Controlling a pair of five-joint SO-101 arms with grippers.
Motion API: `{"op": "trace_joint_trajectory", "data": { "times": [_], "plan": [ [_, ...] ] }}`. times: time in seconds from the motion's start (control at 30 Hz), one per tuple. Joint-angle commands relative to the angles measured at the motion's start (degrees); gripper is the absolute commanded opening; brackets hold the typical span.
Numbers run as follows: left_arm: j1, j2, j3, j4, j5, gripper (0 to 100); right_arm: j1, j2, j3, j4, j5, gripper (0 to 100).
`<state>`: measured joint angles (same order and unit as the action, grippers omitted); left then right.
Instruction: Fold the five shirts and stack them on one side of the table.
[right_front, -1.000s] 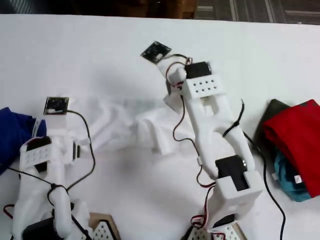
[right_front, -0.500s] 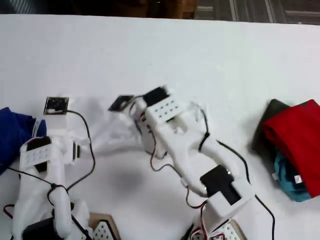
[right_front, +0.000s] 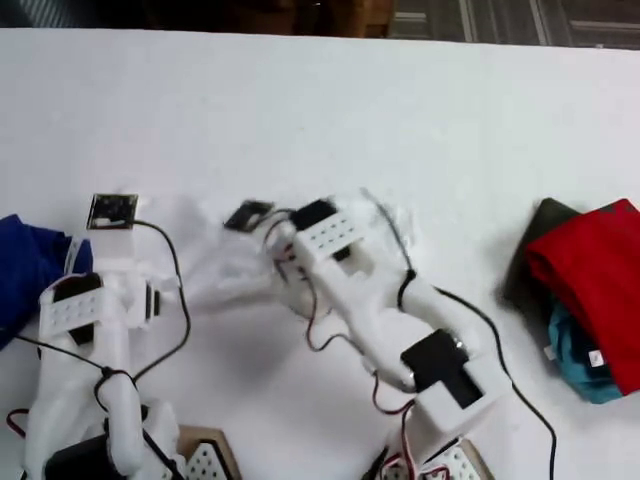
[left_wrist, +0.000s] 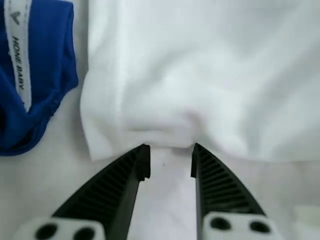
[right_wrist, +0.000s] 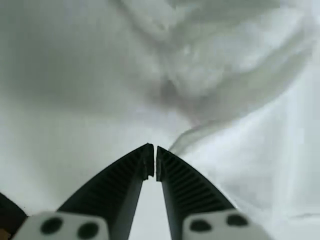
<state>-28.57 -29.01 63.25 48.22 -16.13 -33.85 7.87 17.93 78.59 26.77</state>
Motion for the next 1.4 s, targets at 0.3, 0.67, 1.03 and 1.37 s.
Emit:
{"op": "trace_joint_trajectory", "data": {
  "times": [0.3,0.67,1.03,1.37],
  "plan": [
    [-0.4,-1.9,0.1,-0.2,0.2,16,11.1,-2.3,-8.6,-5.9,8.9,1.9],
    [-0.4,-1.9,0.1,-0.2,0.2,16,11.3,-2.9,-12.9,-4.4,8.9,1.8],
    [-0.4,-1.9,0.1,-0.2,0.2,16,0.5,-2.9,1.8,4.2,-2.5,1.8],
    [-0.4,-1.9,0.1,-0.2,0.2,16,2.4,-2.3,5.2,-7.4,-3.3,1.8]
  ]
}}
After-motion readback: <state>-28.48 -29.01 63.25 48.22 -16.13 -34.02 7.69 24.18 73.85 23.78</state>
